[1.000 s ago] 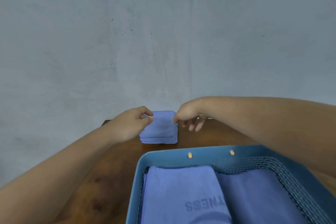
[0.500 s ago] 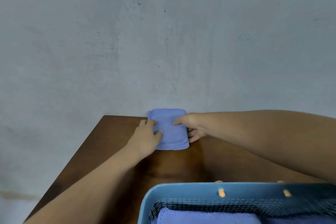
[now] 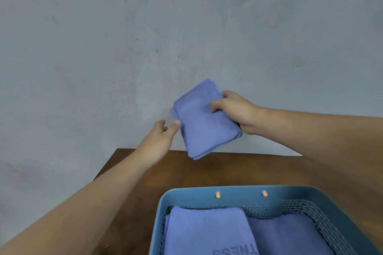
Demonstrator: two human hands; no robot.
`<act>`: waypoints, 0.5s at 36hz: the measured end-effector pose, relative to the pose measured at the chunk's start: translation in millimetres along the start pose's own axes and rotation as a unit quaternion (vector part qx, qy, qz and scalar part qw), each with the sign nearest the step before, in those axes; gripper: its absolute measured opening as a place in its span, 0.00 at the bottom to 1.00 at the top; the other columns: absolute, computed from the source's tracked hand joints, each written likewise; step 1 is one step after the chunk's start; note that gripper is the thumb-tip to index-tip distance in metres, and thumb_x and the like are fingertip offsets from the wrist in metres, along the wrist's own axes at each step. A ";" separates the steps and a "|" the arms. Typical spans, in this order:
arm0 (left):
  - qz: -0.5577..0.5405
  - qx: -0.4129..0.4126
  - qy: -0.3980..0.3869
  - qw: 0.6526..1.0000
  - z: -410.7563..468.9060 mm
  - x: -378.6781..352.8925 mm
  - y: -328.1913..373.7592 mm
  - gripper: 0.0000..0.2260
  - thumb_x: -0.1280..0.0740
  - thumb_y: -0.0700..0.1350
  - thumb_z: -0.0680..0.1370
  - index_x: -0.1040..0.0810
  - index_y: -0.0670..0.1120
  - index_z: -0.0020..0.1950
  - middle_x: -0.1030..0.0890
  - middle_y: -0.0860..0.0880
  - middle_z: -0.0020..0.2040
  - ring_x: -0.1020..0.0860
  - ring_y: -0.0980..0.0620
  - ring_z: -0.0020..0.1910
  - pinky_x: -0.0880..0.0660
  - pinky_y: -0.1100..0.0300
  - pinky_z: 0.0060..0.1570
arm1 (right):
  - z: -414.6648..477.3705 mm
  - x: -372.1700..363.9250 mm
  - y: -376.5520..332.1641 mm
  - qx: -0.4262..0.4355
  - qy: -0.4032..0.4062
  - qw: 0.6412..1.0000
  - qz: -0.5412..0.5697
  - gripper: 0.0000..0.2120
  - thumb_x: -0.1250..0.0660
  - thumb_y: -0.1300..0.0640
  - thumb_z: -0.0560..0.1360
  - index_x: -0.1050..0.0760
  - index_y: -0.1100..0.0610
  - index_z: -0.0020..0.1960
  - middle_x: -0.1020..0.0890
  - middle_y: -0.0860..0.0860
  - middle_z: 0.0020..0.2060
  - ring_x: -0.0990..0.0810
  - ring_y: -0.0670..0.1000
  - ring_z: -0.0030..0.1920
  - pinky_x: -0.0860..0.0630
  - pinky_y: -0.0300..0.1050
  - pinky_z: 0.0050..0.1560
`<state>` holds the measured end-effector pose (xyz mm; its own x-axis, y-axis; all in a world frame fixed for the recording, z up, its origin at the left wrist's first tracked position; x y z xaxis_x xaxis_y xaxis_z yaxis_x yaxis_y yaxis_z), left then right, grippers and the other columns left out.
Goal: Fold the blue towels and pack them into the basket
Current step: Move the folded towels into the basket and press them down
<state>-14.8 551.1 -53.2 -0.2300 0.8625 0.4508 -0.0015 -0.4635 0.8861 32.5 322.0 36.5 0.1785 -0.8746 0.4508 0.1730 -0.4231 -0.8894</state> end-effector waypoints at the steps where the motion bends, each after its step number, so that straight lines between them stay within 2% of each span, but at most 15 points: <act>1: -0.022 -0.004 -0.008 1.000 -7.3 3.1 15.0 0.48 0.40 0.79 0.73 0.39 0.50 0.84 0.29 0.54 0.78 0.26 0.49 0.73 0.31 0.49 0.74 | -13.0 9.1 -9.3 0.010 -0.002 1.000 0.013 0.16 0.30 0.58 0.71 0.25 0.62 0.57 0.20 0.56 0.48 0.20 0.55 0.45 0.25 0.52 0.45; 3: -0.079 -0.019 -0.034 0.996 -20.8 4.4 39.9 0.50 0.41 0.85 0.67 0.32 0.55 0.80 0.26 0.57 0.76 0.25 0.54 0.71 0.29 0.44 0.74 | -40.3 25.0 -24.9 0.023 -0.005 0.999 0.043 0.19 0.31 0.57 0.69 0.24 0.61 0.58 0.19 0.56 0.47 0.19 0.56 0.45 0.25 0.54 0.46; 5: -0.144 -0.044 -0.083 0.985 -40.5 -2.0 70.0 0.40 0.41 0.83 0.71 0.27 0.59 0.75 0.20 0.59 0.70 0.22 0.57 0.68 0.26 0.45 0.71 | -68.7 36.9 -37.8 0.033 -0.011 0.996 0.084 0.17 0.32 0.58 0.69 0.23 0.57 0.57 0.20 0.56 0.47 0.20 0.56 0.45 0.27 0.54 0.45; 7: -0.181 -0.069 -0.117 0.974 -65.2 -11.3 102.0 0.30 0.42 0.75 0.79 0.25 0.60 0.74 0.16 0.59 0.65 0.18 0.57 0.64 0.22 0.50 0.66 | -94.8 46.5 -45.4 0.037 -0.010 0.993 0.116 0.15 0.33 0.59 0.70 0.23 0.55 0.57 0.20 0.56 0.47 0.21 0.56 0.46 0.27 0.52 0.45; 10: -0.207 -0.094 -0.100 0.969 -96.7 -22.9 133.8 0.28 0.38 0.70 0.81 0.24 0.54 0.73 0.13 0.54 0.60 0.14 0.54 0.59 0.19 0.51 0.60 | -130.2 61.2 -46.3 0.031 0.000 0.989 0.142 0.18 0.35 0.60 0.74 0.22 0.62 0.63 0.16 0.61 0.51 0.18 0.57 0.50 0.25 0.52 0.51; 12: -0.212 -0.084 -0.066 0.971 -113.4 -28.3 144.9 0.27 0.33 0.67 0.78 0.22 0.51 0.69 0.12 0.52 0.57 0.13 0.52 0.55 0.18 0.48 0.59 | -153.3 70.6 -44.1 0.025 0.004 0.988 0.153 0.14 0.35 0.60 0.76 0.21 0.60 0.61 0.16 0.62 0.54 0.17 0.57 0.50 0.25 0.53 0.54; 14: -0.193 -0.081 -0.048 0.977 -129.8 -34.2 151.8 0.20 0.31 0.61 0.80 0.21 0.50 0.65 0.12 0.50 0.55 0.13 0.50 0.52 0.17 0.49 0.55 | -173.1 80.4 -36.2 0.008 0.002 0.989 0.150 0.09 0.34 0.59 0.78 0.21 0.57 0.57 0.15 0.58 0.52 0.17 0.56 0.50 0.24 0.51 0.54; 16: -0.169 -0.067 -0.059 0.982 -146.9 -41.5 154.2 0.23 0.29 0.60 0.76 0.23 0.49 0.66 0.13 0.48 0.58 0.13 0.49 0.52 0.16 0.48 0.53 | -190.5 90.8 -21.6 -0.024 0.002 0.992 0.122 0.08 0.34 0.57 0.80 0.20 0.58 0.56 0.13 0.58 0.53 0.16 0.55 0.50 0.21 0.52 0.56; 18: -0.150 -0.034 -0.097 0.983 -164.1 -52.5 151.6 0.27 0.28 0.58 0.73 0.26 0.49 0.68 0.15 0.46 0.60 0.13 0.48 0.51 0.14 0.46 0.47 | -204.4 101.1 -0.1 -0.076 -0.004 0.995 0.066 0.13 0.32 0.54 0.80 0.19 0.61 0.60 0.14 0.61 0.59 0.16 0.56 0.54 0.21 0.56 0.62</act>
<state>-162.6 402.2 39.7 -0.0192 0.9820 0.1878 -0.1079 -0.1888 0.9761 -147.5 185.2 66.7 0.1971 -0.9232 0.3300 -0.0007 -0.3367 -0.9416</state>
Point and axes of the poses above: each hand's wrist, its own z-axis towards the middle knuckle, its own x-axis out of the back of the hand, y = z × x, the point moved 3 cm from there along z, towards the middle knuckle
